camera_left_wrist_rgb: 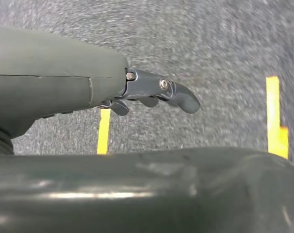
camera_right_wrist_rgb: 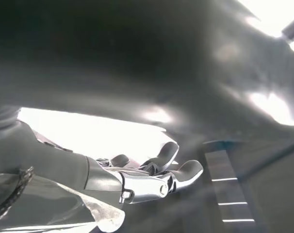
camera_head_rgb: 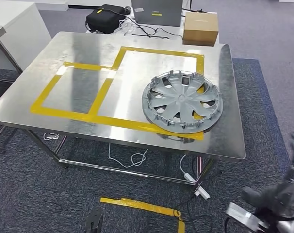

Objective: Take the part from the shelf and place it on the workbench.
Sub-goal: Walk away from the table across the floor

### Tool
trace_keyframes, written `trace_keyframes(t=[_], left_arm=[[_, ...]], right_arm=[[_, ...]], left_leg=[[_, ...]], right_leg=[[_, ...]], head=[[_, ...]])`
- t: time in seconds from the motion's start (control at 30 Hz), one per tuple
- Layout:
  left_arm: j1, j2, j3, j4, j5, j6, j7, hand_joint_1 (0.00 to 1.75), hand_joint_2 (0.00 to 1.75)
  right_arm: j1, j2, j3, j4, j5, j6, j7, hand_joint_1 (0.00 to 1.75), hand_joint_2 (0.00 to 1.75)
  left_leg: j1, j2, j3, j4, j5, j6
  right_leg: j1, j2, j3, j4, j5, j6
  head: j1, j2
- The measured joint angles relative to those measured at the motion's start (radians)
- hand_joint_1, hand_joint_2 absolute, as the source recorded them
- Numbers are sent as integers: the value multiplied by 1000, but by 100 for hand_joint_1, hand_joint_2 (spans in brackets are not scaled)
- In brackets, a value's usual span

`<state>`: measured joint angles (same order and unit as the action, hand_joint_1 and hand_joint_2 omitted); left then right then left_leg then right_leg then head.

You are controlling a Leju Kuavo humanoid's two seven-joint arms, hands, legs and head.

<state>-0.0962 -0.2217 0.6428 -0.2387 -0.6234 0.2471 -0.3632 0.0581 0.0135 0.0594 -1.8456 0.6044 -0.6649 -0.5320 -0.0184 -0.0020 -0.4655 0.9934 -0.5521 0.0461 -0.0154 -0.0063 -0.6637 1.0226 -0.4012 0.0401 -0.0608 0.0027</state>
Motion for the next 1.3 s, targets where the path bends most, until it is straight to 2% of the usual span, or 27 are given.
trace_keyframes(t=[0.03, 0.07, 0.13, 0.17, 0.2, 0.23, 0.27, 0.33, 0.4, 0.43, 0.47, 0.53, 0.6, 0.67, 0.7, 0.73, 0.77, 0.83, 0.9, 0.93, 1.0, 1.07, 1.17, 1.2, 1.23, 1.27, 1.3], left_arm=[[4, -1, 8, 0, 8, 5, -9, 0, 0], [8, -1, 17, 0, 15, 10, -18, 0, 0], [16, -3, 34, 0, 23, 19, -30, 0, 0], [20, -3, 42, 0, 25, 21, -32, 0, 0], [23, -3, 49, 0, 27, 23, -33, 0, 0], [25, -3, 56, 0, 28, 26, -32, 0, 0], [26, -3, 64, 0, 32, 28, -31, 0, 0], [27, -5, 80, 0, 40, 33, -27, 0, 0], [29, -10, 95, 0, 47, 37, -26, 0, 0], [30, -12, 104, 0, 50, 38, -26, 0, 0], [32, -13, 112, 0, 52, 39, -26, 0, 0], [35, -16, 128, 0, 54, 39, -26, 0, 0], [38, -19, 139, 0, 53, 39, -26, 0, 0], [39, -20, 150, 0, 49, 38, -26, 0, 0], [39, -20, 154, 0, 44, 35, -26, 0, 0], [38, -20, 157, 0, 38, 32, -27, 0, 0], [38, -20, 160, 0, 31, 28, -29, 0, 0], [37, -19, 163, 0, 18, 23, -31, 0, 0], [37, -20, 166, 0, 10, 19, -33, 0, 0], [36, -20, 167, 0, 8, 18, -33, 0, 0], [37, -20, 169, 0, 6, 17, -33, 0, 0], [37, -20, 170, 0, 0, 13, -33, 0, 0], [36, -18, 170, 0, -33, -4, -18, 0, 0], [36, -17, 169, 0, -50, -11, -7, 0, 0], [36, -15, 167, 0, -67, -16, 6, 0, 0], [35, -14, 164, 0, -82, -20, 17, 0, 0], [35, -12, 160, 0, -96, -24, 27, 0, 0]], right_arm=[[34, 16, -28, -16, -111, 31, 1, 0, 0], [67, 35, -62, -26, -215, 75, 1, 0, 0], [122, 85, -157, -15, -344, 182, -18, 0, 0], [141, 114, -212, -2, -371, 231, -29, 0, 0], [153, 143, -265, 15, -378, 269, -31, 0, 0], [159, 169, -315, 39, -382, 296, -14, 0, 0], [162, 193, -360, 69, -392, 313, 18, 0, 0], [166, 230, -447, 157, -452, 339, 76, 0, 0], [164, 258, -529, 285, -514, 361, 82, 0, 0], [159, 270, -571, 369, -531, 371, 74, 0, 0], [151, 280, -608, 451, -532, 376, 65, 0, 0], [138, 299, -676, 622, -523, 377, 53, 0, 0], [129, 309, -723, 754, -501, 371, 58, 0, 0], [111, 310, -763, 862, -455, 354, 97, 0, 0], [99, 310, -786, 918, -424, 343, 126, 0, 0], [86, 310, -810, 971, -395, 333, 153, 0, 0], [73, 309, -836, 1025, -365, 327, 177, 0, 0], [51, 307, -880, 1122, -318, 320, 209, 0, 0], [33, 304, -911, 1193, -291, 318, 224, 0, 0], [26, 303, -921, 1219, -287, 318, 226, 0, 0], [15, 300, -939, 1260, -280, 317, 230, 0, 0], [5, 298, -954, 1296, -255, 328, 266, 0, 0], [-13, 291, -973, 1359, -193, 368, 389, 0, 0], [-20, 289, -979, 1380, -175, 378, 430, 0, 0], [-28, 287, -986, 1400, -161, 385, 463, 0, 0], [-35, 285, -992, 1419, -150, 390, 489, 0, 0], [-41, 284, -997, 1436, -140, 393, 509, 0, 0]], left_leg=[[2, 2, -7, -8, 14, 3], [4, 4, -18, -15, 29, 6], [5, 6, -44, -20, 53, 12], [4, 7, -59, -19, 64, 13], [2, 9, -74, -18, 76, 14], [0, 11, -90, -17, 87, 14], [-2, 13, -104, -16, 97, 14], [-5, 15, -127, -10, 114, 12], [-9, 13, -139, -1, 128, 6], [-10, 14, -142, 1, 135, 3], [-10, 15, -144, 3, 143, -2], [-6, 12, -150, 13, 132, -15], [0, 7, -165, 73, 56, -34], [9, 6, -188, 192, -40, -50], [14, 6, -192, 245, -62, -56], [18, 6, -187, 275, -58, -61], [22, 6, -166, 271, -34, -65], [28, 5, -86, 167, 18, -71], [27, -1, -12, 44, 22, -67], [25, -4, 3, 11, 13, -62], [23, -4, -5, 0, 13, -44], [23, 0, -26, -2, 29, -21], [15, 6, -67, -3, 64, 2], [11, 8, -83, -2, 77, 5], [6, 10, -99, -1, 89, 7], [1, 12, -115, -1, 102, 8], [-4, 13, -131, 0, 114, 9]], right_leg=[[0, 1, -7, 5, -14, 5], [0, 3, -17, 27, -47, 8], [1, 5, -45, 129, -155, 13], [1, 5, -53, 192, -195, 15], [1, 5, -54, 243, -210, 17], [2, 5, -44, 269, -197, 18], [3, 5, -17, 263, -167, 16], [6, 3, 88, 154, -125, 6], [11, -1, 207, -5, -146, -7], [13, -1, 240, -58, -162, -12], [14, -2, 250, -82, -168, -16], [11, -4, 237, -86, -156, -27], [5, -10, 220, -88, -138, -39], [4, -12, 197, -85, -120, -44], [4, -12, 185, -82, -110, -43], [3, -14, 172, -77, -102, -40], [1, -15, 158, -69, -95, -37], [-4, -14, 127, -49, -83, -29], [-5, -11, 102, -31, -73, -17], [-5, -10, 93, -26, -67, -11], [-4, -9, 82, -22, -53, 2], [-6, -6, 64, -1, -80, 11], [-5, 0, 15, 153, -220, 13], [-4, 1, 5, 214, -248, 12], [-2, 1, 6, 254, -251, 9], [1, 2, 21, 263, -232, 4], [5, 2, 54, 237, -201, -4]], head=[[0, 0], [2, 0], [4, 0], [4, 0], [4, 0], [3, 0], [3, 0], [3, 0], [3, 0], [3, 0], [3, 0], [4, 0], [4, 0], [2, 0], [2, 0], [2, 0], [2, 0], [1, 0], [-1, 0], [-2, 0], [-1, 0], [1, 0], [5, 0], [5, 0], [5, 0], [5, 0], [4, 0]])
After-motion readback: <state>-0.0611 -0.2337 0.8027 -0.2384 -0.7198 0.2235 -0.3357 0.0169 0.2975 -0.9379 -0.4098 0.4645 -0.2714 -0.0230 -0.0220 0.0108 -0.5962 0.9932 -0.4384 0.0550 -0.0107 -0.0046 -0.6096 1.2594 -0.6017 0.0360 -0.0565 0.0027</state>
